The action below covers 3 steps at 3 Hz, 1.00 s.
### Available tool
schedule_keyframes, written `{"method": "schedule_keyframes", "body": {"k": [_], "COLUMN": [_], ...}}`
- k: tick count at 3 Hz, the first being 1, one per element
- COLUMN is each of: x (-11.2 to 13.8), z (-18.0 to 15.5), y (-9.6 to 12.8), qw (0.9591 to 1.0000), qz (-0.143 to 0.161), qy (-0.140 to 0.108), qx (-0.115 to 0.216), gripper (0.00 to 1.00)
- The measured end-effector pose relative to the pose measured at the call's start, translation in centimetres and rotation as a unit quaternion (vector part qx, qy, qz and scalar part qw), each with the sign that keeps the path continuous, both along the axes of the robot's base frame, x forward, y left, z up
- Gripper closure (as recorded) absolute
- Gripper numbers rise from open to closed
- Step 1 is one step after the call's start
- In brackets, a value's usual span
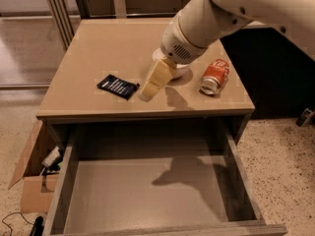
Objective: Place rxbar blueberry into top drawer
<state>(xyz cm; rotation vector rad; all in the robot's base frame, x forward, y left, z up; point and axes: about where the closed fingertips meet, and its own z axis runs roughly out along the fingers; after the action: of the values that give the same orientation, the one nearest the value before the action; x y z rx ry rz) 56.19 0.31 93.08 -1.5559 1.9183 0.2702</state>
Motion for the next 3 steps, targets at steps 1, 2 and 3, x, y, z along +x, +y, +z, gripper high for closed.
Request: {"method": "schedule_keyframes", "body": {"k": [1,2,3], "x": [2.9,4.9,6.0], "z": [-1.6,-3.1,-4.5], "y": [2.1,3.3,4.2], "qw": [0.9992,0.9974,0.9959], "qz": [-0.029,-0.053,-0.068], "qy": [-0.003,0.004,0.016], "qx": [0.027,0.048,0.059], "gripper": [0.00,0.00,0.00]}}
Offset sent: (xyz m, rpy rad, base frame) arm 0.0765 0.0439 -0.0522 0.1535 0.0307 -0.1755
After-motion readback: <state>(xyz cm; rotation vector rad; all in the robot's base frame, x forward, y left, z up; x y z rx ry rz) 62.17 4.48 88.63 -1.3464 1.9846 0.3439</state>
